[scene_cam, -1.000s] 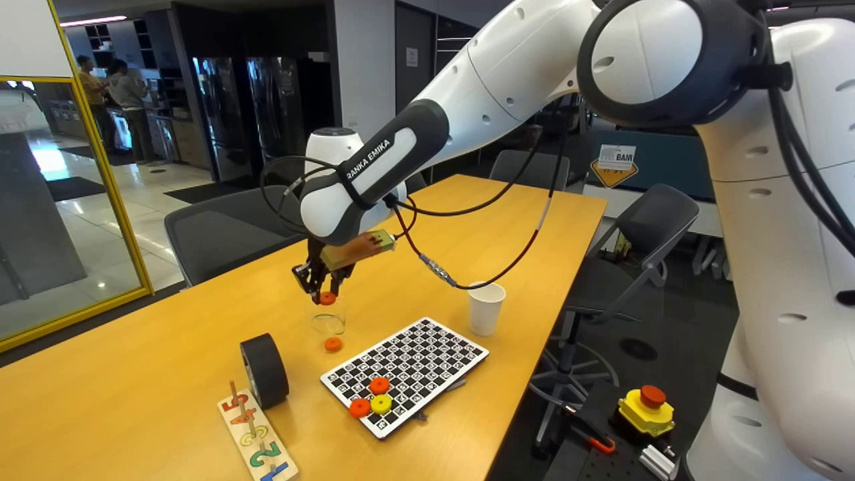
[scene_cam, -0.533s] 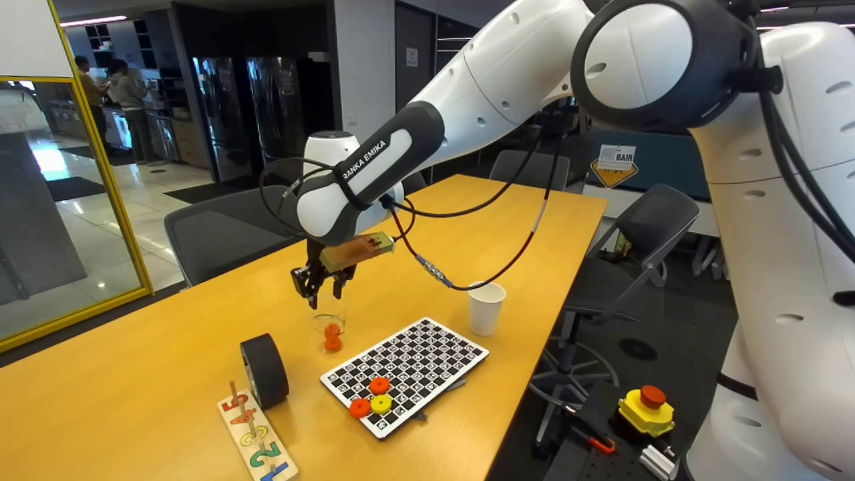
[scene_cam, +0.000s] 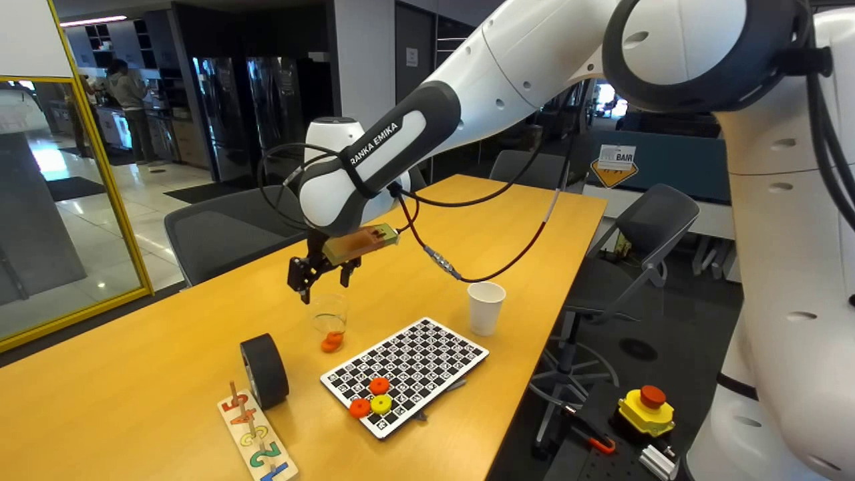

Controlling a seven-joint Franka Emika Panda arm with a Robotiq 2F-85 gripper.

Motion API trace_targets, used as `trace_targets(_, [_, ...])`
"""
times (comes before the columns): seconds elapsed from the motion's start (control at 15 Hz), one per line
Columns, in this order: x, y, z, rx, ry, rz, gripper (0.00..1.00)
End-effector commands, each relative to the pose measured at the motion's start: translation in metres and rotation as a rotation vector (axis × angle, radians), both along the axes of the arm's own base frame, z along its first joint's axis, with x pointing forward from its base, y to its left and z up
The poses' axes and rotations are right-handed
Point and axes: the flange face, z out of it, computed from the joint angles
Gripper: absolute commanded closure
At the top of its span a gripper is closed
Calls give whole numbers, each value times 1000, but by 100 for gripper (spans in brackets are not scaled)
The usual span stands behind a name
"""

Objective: Put two orange rings in the white cup and the rest in the clear cup

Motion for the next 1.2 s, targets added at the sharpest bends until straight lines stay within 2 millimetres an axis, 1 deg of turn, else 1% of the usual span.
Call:
trace_targets(0.0, [-50, 8, 10, -10, 19, 58, 0])
trace_targets(0.13, [-77, 13, 3, -14, 38, 65, 0])
trace_targets(0.27, [-100, 15, -8, -9, 63, 60, 0])
trace_targets(0.4, [-118, 16, -20, -9, 98, 37, 0])
trace_targets(0.53, [-133, 15, -33, -4, 133, -3, 0])
trace_targets(0.67, [-142, 14, -46, 6, 158, -70, 0])
trace_targets(0.87, [-150, 13, -64, 40, 191, -207, 0])
trace_targets(1.13, [-153, 10, -81, 123, 195, -370, 0])
